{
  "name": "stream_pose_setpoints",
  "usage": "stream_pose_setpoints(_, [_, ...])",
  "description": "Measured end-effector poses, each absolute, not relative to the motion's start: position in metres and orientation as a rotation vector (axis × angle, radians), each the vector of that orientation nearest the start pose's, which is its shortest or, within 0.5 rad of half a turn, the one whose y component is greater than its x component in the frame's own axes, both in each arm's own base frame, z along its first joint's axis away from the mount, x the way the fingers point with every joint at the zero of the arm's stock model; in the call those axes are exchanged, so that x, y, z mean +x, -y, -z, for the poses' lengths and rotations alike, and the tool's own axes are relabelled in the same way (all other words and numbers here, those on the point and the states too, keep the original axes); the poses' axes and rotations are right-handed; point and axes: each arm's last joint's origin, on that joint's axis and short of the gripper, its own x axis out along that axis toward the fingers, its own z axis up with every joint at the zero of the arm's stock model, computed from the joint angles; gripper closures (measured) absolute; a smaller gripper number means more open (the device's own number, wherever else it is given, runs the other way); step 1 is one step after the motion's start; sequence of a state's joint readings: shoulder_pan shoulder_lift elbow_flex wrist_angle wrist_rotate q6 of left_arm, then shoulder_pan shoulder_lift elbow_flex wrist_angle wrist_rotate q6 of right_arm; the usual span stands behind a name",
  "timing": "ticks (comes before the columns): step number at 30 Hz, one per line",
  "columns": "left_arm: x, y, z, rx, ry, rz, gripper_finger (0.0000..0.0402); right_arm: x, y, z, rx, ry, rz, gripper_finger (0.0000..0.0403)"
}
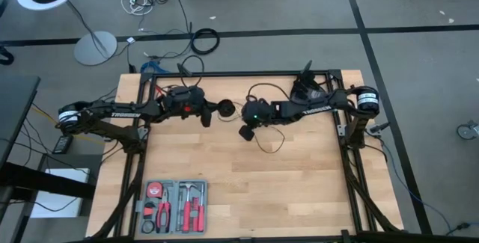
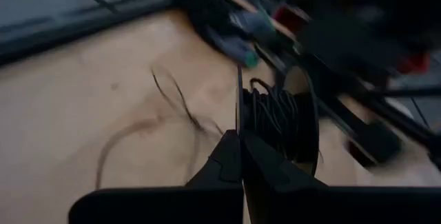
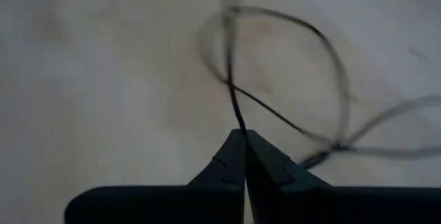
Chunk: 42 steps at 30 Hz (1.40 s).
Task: Coil cords
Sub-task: Coil the black wire onto the black spool
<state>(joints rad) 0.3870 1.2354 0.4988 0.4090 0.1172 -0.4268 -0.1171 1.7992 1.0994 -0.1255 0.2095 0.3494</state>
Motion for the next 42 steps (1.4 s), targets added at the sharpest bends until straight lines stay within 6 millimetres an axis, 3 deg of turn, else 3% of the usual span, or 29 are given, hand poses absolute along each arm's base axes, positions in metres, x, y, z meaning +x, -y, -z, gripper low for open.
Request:
stream_pose_setpoints(6, [0.230,-0.093,-0.206,-0.501,-0.185,-0.411,0.0401,0.382,0.033,-0.195,0.274,-0.656,0.357,0.0402])
stream_pose_setpoints(9, [0.230,-0.093,-0.206,-0.522,-0.179,-0.431,0.0401,0.392,0.038,-0.199,0.257,-0.644,0.340,0.0403])
stream_pose_setpoints(14, [0.231,-0.089,-0.204,-0.528,-0.202,-0.437,0.0402,0.419,0.050,-0.181,0.252,-0.707,0.281,0.0403])
stream_pose_setpoints(17, [0.230,-0.089,-0.201,-0.527,-0.226,-0.457,0.0402,0.435,0.051,-0.180,0.209,-0.695,0.250,0.0403])
stream_pose_setpoints(21, [0.228,-0.089,-0.196,-0.522,-0.286,-0.511,0.0402,0.447,0.052,-0.196,0.147,-0.650,0.224,0.0403])
stream_pose_setpoints(29, [0.224,-0.089,-0.189,-0.498,-0.365,-0.561,0.0402,0.453,0.071,-0.226,0.074,-0.586,0.234,0.0403])
stream_pose_setpoints(37, [0.221,-0.088,-0.183,-0.499,-0.431,-0.576,0.0401,0.448,0.101,-0.248,0.070,-0.675,0.283,0.0403])
stream_pose_setpoints(42, [0.222,-0.087,-0.183,-0.492,-0.440,-0.542,0.0401,0.440,0.112,-0.251,0.096,-0.775,0.311,0.0403])
